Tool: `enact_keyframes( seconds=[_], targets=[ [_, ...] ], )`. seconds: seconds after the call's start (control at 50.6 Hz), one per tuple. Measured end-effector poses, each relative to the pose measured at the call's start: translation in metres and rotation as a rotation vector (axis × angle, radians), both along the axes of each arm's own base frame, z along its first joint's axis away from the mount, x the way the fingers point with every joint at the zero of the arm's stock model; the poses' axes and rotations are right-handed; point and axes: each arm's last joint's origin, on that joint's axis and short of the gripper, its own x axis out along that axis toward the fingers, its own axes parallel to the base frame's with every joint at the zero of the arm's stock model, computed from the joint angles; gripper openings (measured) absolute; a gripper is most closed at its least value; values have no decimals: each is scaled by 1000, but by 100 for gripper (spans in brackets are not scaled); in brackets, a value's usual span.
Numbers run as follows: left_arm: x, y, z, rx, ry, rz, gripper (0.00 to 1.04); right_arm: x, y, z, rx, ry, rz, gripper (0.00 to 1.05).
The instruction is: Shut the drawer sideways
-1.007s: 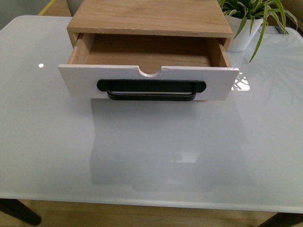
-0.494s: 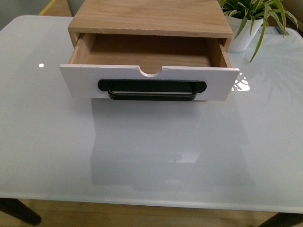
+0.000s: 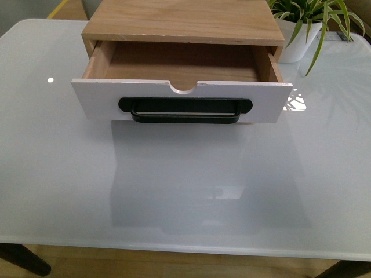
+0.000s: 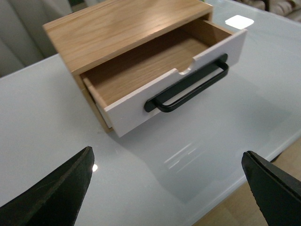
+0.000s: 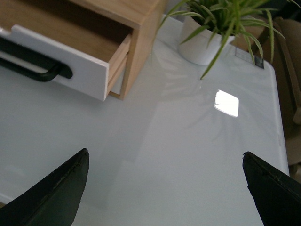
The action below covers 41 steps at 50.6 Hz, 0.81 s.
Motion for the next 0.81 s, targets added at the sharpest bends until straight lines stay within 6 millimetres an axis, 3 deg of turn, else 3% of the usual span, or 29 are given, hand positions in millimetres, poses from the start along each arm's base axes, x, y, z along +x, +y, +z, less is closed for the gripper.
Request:
enact_keyframes(
  seconds=[0.434,0.81],
  targets=[
    [38,-44,-33,279,-53,-535,96,61,33,-29,-431,60,468,96],
    [77,-67,-51,372,-97,-745,96,95,62,-53,-655,49,704,96]
  ],
)
